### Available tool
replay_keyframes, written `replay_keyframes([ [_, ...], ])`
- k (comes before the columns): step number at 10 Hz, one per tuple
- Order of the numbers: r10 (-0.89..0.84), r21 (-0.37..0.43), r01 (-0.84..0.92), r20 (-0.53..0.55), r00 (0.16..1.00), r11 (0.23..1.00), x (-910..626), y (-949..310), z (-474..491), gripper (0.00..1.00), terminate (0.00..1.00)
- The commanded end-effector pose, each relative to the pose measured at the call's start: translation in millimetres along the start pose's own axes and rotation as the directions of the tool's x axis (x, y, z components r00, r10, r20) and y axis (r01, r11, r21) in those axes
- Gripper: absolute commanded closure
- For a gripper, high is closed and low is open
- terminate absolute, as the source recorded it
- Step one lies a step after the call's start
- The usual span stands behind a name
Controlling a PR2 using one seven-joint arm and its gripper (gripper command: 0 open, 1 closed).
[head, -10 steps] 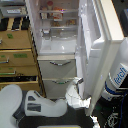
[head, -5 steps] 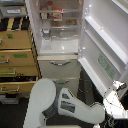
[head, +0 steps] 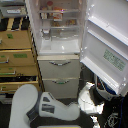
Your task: Opening the fridge
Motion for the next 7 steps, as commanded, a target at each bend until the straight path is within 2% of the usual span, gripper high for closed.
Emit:
replay_keyframes([
  [1,0.430,0.023,-0.430,-0.054,0.901,0.903,-484,152,23,0.00,0.00],
  [4,0.570,0.024,-0.570,-0.004,0.822,0.821,-555,180,29,0.00,0.00],
  [5,0.620,0.057,-0.620,0.022,0.784,0.782,-584,188,31,0.00,0.00],
  [6,0.618,0.066,-0.618,0.023,0.786,0.783,-591,187,28,0.00,0.00],
  [7,0.621,0.081,-0.621,0.031,0.783,0.780,-587,191,21,0.00,1.00],
])
